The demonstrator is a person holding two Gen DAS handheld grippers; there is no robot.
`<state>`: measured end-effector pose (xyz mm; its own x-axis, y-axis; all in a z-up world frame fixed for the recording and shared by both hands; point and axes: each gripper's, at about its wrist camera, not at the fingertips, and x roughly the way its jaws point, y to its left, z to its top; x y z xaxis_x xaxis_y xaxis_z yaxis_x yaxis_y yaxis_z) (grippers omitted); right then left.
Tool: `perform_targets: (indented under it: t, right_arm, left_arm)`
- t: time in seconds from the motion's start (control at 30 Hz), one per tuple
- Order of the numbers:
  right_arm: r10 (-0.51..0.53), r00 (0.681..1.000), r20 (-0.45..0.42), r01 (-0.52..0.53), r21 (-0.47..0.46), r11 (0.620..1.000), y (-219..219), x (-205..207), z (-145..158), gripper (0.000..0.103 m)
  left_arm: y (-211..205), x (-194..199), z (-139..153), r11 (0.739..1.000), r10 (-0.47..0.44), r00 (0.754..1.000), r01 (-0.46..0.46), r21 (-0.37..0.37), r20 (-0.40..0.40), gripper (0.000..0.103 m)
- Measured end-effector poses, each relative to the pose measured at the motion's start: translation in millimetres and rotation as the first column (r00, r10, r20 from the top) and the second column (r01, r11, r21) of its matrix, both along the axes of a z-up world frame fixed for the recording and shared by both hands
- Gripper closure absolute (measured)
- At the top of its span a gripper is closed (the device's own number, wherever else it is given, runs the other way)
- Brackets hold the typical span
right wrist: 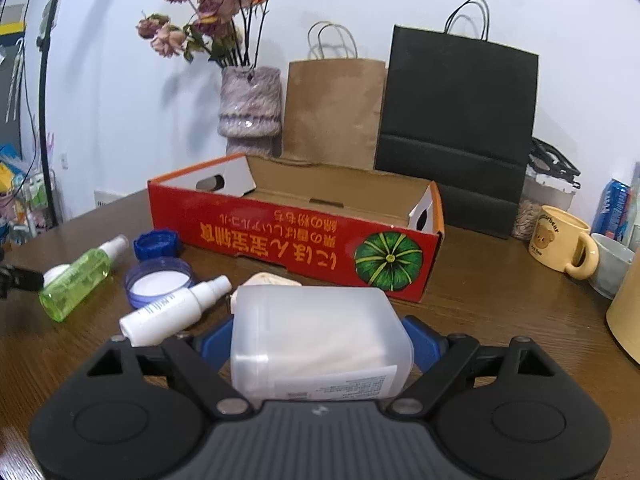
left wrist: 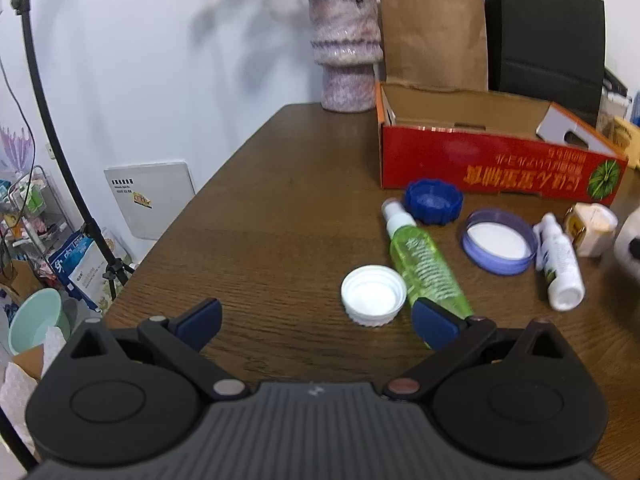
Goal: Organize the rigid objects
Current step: 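Grasp the translucent plastic container with the right tool while the left tool approaches the white cap, then grasp the small white cap with the left tool while the right tool lifts the container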
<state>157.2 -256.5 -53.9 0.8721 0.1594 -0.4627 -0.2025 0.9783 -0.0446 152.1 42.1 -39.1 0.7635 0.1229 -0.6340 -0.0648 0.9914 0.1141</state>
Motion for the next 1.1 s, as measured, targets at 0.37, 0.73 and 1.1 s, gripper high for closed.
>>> perform_targets:
  t: [0.37, 0.73, 1.1]
  right_arm:
    - [-0.062, 0.997, 0.049, 0.060, 0.033, 0.998, -1, -14, 5, 0.016]
    - [-0.073, 0.996, 0.055, 0.072, 0.030, 0.997, 3, -19, 4, 0.016]
    - [-0.067, 0.996, 0.063, 0.066, 0.020, 0.998, 7, -23, 4, 0.016]
  left_arm:
    - [0, 16, -12, 0.999, -0.033, 0.999, 0.033, 0.016, -0.030, 0.000]
    - [1, 27, -19, 1.000, -0.016, 1.000, 0.016, -0.013, -0.026, 0.006]
    - [-9, 23, -18, 0.997, -0.067, 0.998, 0.068, -0.039, 0.015, 0.049]
